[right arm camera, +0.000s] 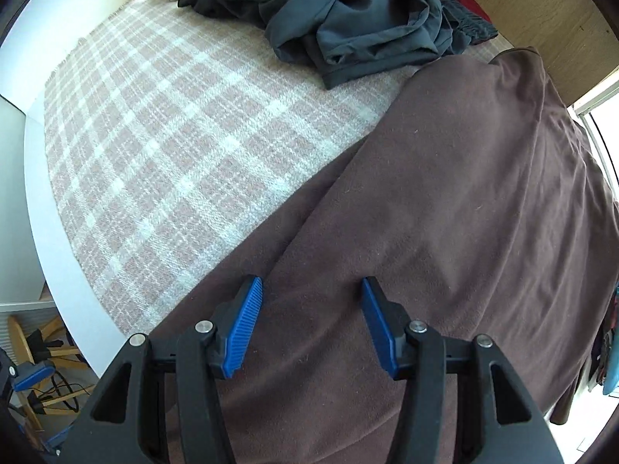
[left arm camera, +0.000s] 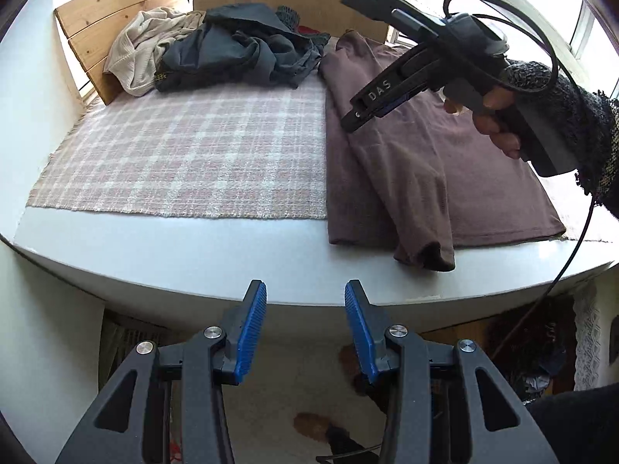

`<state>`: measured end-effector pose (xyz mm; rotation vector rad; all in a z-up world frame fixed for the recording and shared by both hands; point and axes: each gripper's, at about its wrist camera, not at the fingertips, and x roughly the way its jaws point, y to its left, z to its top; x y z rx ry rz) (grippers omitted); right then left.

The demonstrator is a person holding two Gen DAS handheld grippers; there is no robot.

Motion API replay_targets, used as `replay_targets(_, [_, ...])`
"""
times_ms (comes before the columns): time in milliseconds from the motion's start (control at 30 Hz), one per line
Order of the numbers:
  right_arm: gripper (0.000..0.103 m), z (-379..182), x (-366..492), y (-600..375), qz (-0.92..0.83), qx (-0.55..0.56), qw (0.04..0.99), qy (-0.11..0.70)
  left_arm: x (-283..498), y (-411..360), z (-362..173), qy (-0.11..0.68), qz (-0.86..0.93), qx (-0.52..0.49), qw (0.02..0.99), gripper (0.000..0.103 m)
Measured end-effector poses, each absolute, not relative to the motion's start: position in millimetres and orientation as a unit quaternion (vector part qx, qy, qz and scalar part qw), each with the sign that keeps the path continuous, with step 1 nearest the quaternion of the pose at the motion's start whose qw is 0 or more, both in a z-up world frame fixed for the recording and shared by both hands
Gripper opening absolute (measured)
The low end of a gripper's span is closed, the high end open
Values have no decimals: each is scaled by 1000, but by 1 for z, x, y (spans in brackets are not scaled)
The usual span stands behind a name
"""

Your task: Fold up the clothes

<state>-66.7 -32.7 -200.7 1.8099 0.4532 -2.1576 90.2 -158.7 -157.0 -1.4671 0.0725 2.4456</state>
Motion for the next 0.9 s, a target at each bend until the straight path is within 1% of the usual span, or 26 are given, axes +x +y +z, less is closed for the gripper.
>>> replay_targets(33, [43, -198, -66, -31, -747, 629, 149, 153, 87, -155, -158, 27, 847, -510, 148, 40])
replay_targets(67, [28, -195, -66, -29, -746, 631, 154, 148, 85, -151, -158, 30, 846, -510, 152, 40])
replay_targets(100, [21, -192, -65, -26, -745, 632, 158, 143, 84, -148, -159, 34, 845, -510, 156, 40])
replay_targets(133, [10, -188, -66, -22, -745, 635, 159, 128, 84, -145, -160, 37, 844, -510, 160, 40])
replay_targets(233, [5, -175, -70, -2, -747, 641, 171, 52, 85, -139, -160, 34, 841, -509, 178, 40])
replay_targets(300, [5, -165, -73, 7, -751, 635, 182, -1, 86, -134, -159, 28, 839, -507, 197, 41])
replay_targets(367, [5, -158, -73, 13, -759, 624, 182, -25, 87, -127, -157, 27, 838, -503, 213, 43])
replay_targets(433, [5, -151, -73, 14, -771, 609, 181, -34, 83, -118, -159, 42, 838, -501, 214, 45])
replay_targets(533, [5, -146, -67, 17, -776, 598, 193, -51, 70, -107, -167, 45, 833, -505, 219, 44])
replay_targets(567, [5, -145, -61, 19, -777, 595, 197, -57, 65, -106, -169, 38, 833, -506, 223, 42])
replay_targets(633, [5, -141, -56, 18, -777, 593, 206, -55, 58, -106, -173, 31, 830, -508, 228, 28])
replay_targets(667, [12, -140, -57, 16, -773, 599, 206, -40, 55, -106, -175, 29, 829, -510, 230, 18])
replay_targets(700, [19, -141, -57, 11, -769, 609, 194, -21, 54, -107, -175, 30, 828, -510, 231, 15])
replay_targets(733, [36, -143, -84, 16, -768, 612, 185, -7, 55, -109, -174, 29, 828, -509, 233, 15])
replay_targets(767, [39, -145, -109, 21, -768, 615, 178, 6, 57, -110, -173, 26, 826, -510, 238, 14])
replay_targets(900, [39, -150, -111, 3, -754, 629, 188, 41, 67, -110, -163, 44, 828, -499, 251, 13])
